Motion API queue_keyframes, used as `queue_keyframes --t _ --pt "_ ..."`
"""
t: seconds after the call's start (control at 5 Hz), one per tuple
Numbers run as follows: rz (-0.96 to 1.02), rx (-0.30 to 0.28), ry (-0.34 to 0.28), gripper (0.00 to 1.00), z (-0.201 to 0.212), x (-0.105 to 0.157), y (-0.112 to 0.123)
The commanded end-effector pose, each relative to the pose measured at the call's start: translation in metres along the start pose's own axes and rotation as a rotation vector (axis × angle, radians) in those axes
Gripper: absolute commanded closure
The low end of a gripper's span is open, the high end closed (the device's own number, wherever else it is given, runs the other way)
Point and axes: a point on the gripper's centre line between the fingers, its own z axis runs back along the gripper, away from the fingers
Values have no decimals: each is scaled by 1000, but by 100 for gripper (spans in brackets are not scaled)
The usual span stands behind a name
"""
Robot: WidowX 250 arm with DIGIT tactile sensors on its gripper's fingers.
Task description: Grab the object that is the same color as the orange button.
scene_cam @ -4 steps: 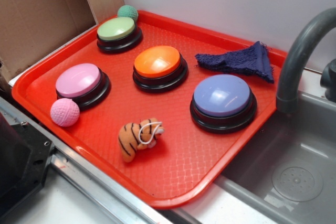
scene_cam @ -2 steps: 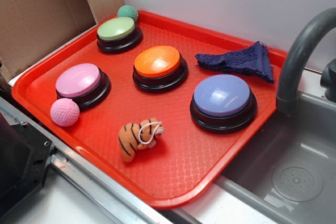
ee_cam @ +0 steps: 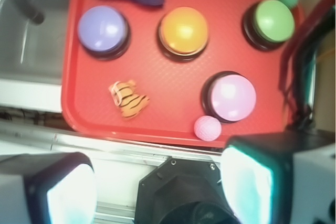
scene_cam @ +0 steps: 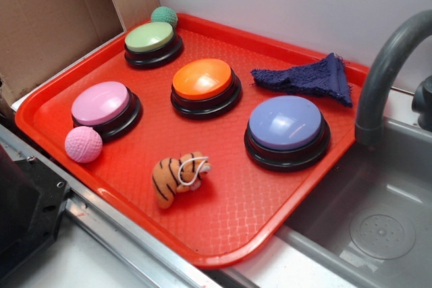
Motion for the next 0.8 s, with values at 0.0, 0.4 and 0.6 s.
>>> queue_keyframes --t 0.0,0.4,0.6 --pt "-313 -44 -13 0 -25 -9 -12" --pt "-428 -41 120 0 -97 6 15" --pt "-474 -87 151 0 -132 24 9"
